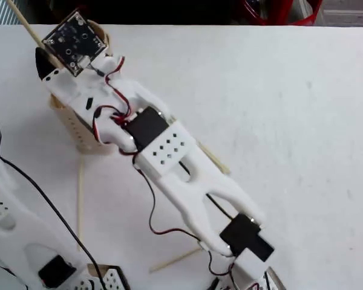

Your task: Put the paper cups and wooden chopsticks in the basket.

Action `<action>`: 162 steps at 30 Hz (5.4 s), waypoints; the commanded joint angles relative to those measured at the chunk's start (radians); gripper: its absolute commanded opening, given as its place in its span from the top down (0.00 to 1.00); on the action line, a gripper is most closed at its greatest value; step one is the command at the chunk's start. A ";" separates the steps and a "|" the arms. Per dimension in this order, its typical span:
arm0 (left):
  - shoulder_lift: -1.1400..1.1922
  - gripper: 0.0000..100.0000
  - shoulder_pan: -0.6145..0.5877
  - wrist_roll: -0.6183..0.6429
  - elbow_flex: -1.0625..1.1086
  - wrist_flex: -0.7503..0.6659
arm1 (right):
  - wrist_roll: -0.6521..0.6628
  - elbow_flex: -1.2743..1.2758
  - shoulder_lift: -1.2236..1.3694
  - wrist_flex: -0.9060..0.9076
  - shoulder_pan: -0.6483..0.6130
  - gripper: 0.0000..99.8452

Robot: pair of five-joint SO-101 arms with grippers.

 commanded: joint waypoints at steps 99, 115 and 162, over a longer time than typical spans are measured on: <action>0.173 0.87 -0.013 0.006 0.008 0.002 | 1.066 1.738 -0.895 0.657 0.272 0.88; 0.171 0.87 -0.019 0.006 0.008 0.002 | 0.888 1.395 -0.427 0.544 0.278 0.98; 0.182 0.87 -0.035 0.006 -0.031 0.003 | 0.092 0.219 -0.386 -0.031 0.065 0.98</action>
